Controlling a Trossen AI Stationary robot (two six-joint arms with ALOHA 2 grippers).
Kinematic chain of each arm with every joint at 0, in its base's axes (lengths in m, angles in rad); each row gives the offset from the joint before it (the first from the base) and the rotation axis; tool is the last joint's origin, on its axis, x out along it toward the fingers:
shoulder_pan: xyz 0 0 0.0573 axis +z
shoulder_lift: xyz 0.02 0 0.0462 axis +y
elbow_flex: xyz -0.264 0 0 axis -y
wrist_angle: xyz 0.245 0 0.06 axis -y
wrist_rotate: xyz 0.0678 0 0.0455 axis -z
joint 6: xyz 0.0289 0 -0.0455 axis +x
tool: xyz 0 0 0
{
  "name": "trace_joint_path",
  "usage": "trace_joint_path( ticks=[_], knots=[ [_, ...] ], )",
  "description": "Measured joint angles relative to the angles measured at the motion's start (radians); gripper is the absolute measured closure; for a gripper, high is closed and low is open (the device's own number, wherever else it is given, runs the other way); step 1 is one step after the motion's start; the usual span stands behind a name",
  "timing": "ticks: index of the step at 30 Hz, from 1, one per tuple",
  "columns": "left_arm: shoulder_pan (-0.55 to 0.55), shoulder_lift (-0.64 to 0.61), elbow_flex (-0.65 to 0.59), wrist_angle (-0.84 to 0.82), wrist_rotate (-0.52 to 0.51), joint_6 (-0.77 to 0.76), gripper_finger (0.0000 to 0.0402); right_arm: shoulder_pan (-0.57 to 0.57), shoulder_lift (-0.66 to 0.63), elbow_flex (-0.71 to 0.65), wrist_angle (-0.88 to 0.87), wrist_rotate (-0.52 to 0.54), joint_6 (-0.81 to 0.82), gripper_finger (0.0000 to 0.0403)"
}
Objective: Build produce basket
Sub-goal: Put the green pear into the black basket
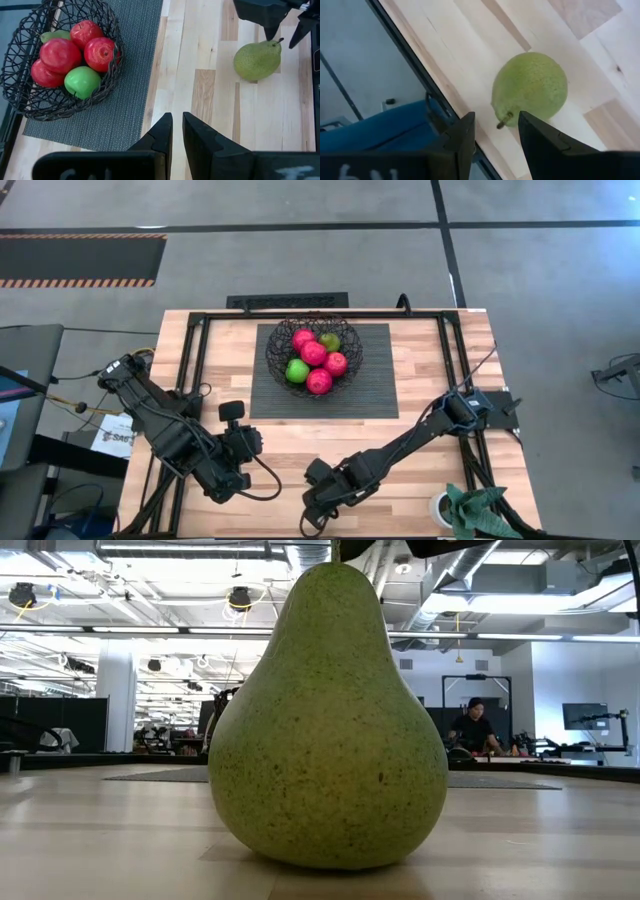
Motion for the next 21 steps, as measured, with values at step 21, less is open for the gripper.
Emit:
trace_joint_path(
  ticks=[21],
  knots=[
    [0.0, 0.0, 0.0, -0.001, 0.001, 0.0, 0.0371, 0.015, 0.046, 0.003, 0.043, -0.037, 0.007, 0.024]
  ],
)
